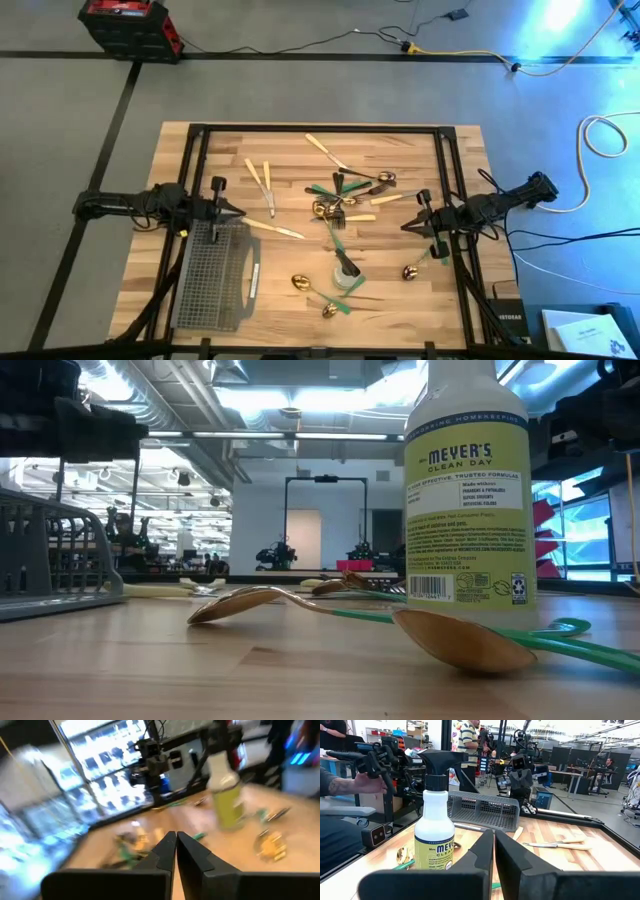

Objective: Sort silverware
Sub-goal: Move the spray bottle from the lower middle to the upper right

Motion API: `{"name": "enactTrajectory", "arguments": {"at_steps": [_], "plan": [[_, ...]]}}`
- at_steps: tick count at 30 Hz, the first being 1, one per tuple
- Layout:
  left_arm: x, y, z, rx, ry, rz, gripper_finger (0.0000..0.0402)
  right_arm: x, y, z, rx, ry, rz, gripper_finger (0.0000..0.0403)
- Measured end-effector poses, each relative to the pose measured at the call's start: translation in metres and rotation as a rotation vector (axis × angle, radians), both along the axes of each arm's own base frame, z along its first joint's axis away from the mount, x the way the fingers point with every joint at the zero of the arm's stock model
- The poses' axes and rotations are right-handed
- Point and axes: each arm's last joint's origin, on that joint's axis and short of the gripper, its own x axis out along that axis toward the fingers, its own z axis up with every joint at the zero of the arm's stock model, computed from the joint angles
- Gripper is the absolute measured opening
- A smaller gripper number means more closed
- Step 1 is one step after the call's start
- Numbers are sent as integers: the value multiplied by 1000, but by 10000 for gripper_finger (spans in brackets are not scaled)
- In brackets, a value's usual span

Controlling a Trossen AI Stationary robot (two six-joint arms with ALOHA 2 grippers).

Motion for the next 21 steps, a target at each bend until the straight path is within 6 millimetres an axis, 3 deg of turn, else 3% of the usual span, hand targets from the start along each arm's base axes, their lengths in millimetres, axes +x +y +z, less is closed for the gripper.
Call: {"name": "enactTrajectory", "arguments": {"at_steps": [21], "plan": [[0, 0, 1, 43, -11, 11, 0, 0, 0, 0, 1, -3, -1, 0]]}}
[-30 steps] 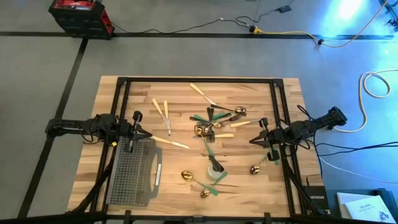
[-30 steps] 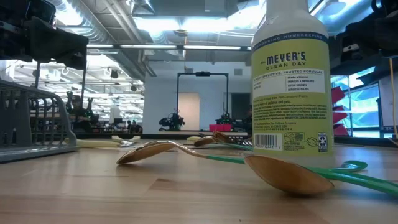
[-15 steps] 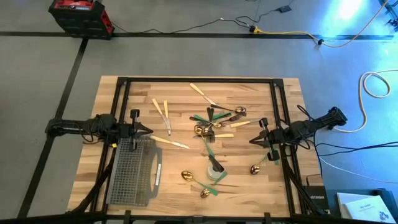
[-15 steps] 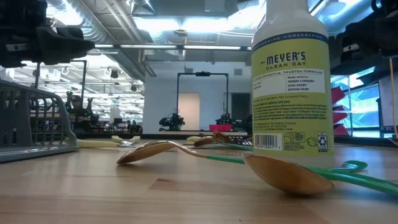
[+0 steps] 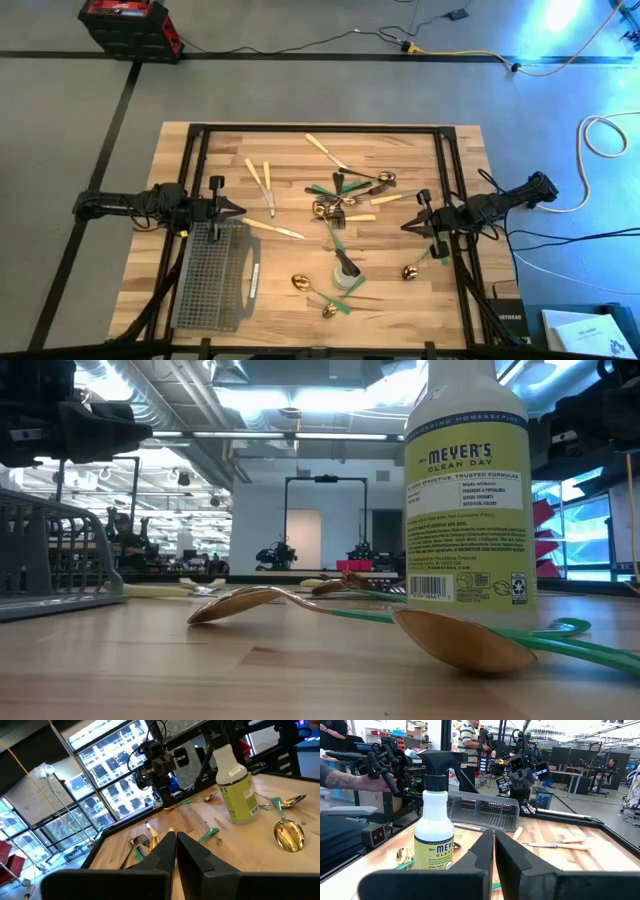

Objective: Sort silverware
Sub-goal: Move the spray bottle from the lower middle to the upper right

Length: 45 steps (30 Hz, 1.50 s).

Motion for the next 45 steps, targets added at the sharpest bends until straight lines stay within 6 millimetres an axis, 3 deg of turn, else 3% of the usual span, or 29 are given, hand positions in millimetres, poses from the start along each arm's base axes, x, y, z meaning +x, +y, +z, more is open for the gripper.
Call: {"name": "enactTrajectory", "arguments": {"at_steps": [36, 45], "plan": [[0, 0, 1, 0, -3, 0, 0, 2, -1, -2, -11, 21, -56, 1], [0, 0, 1, 0, -3, 0, 0, 9, 0, 2, -30, 56, -133, 51]]}}
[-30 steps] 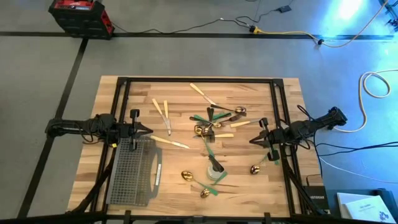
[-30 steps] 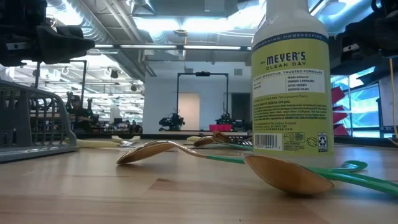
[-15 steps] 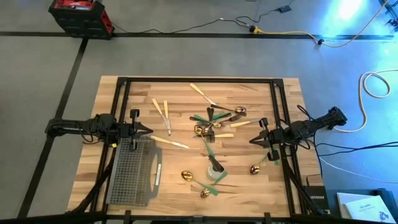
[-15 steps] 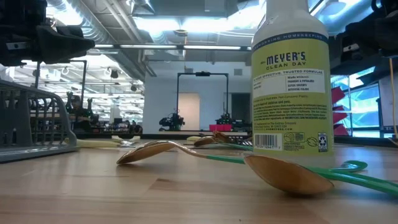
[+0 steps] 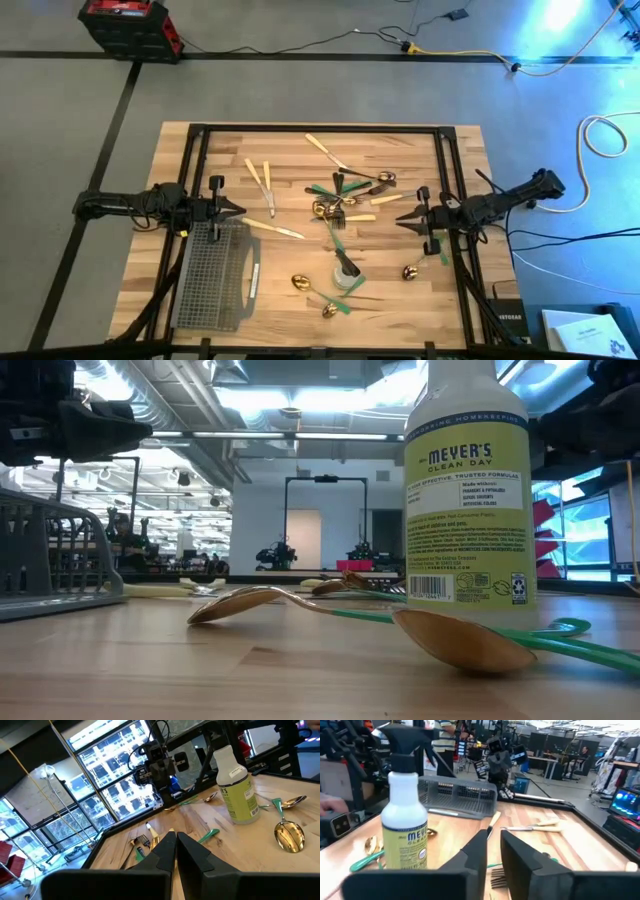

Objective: Sort silverware
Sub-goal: Move the spray bottle from the lower middle to the upper right

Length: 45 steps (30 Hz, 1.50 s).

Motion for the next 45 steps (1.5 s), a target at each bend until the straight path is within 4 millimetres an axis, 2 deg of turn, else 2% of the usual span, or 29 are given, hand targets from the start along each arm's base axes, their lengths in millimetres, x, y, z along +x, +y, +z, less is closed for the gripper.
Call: {"name": "enactTrajectory", "arguments": {"at_steps": [7, 14, 24, 33, 41, 45], "plan": [[0, 0, -1, 1, 10, 0, 0, 9, 4, 7, -39, 2, -5, 122], [0, 0, -2, 1, 21, 0, 0, 22, 10, 8, -24, -11, 26, 172], [0, 0, -2, 1, 23, 0, 0, 42, 23, 1, 129, 3, 157, 260], [0, 0, -2, 1, 23, -1, 0, 57, 30, -9, 205, 2, 184, 343], [0, 0, -2, 1, 23, -1, 0, 66, 34, -15, 213, -15, 218, 359], [0, 0, -2, 1, 23, 0, 0, 78, 40, -14, 202, 9, 241, 359]]}}
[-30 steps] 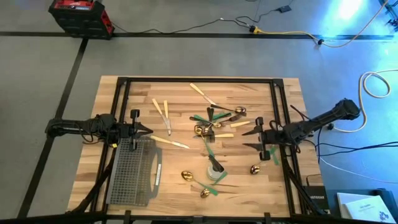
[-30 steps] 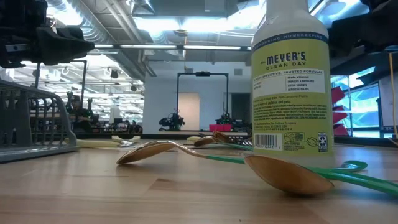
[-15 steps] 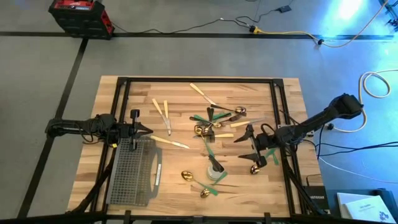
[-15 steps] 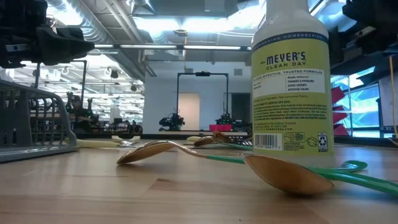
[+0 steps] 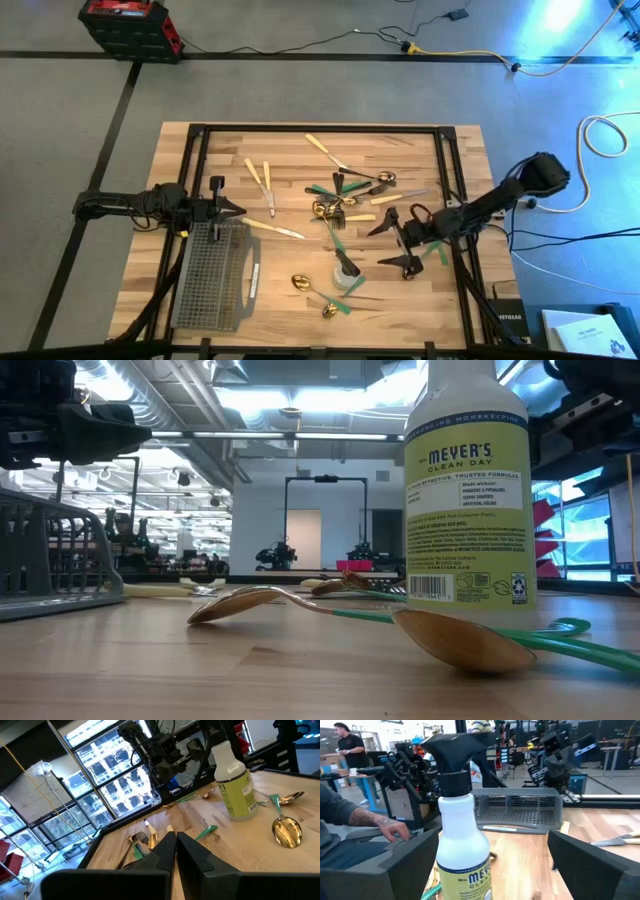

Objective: Sort silverware
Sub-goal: Move the spray bottle from the lower middle to the upper right

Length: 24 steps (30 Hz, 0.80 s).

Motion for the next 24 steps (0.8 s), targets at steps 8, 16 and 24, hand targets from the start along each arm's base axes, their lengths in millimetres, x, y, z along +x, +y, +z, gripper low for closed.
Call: {"name": "enactTrajectory", "arguments": {"at_steps": [8, 16, 24], "plan": [[0, 0, 0, 0, 0, 0, 0, 26, 12, 1, -54, 12, 24, 359], [0, 0, 0, 0, 0, 0, 0, 55, 20, 4, -48, 14, 58, 358], [0, 0, 0, 0, -1, 0, 0, 82, 28, 5, -28, 16, 88, 358]]}}
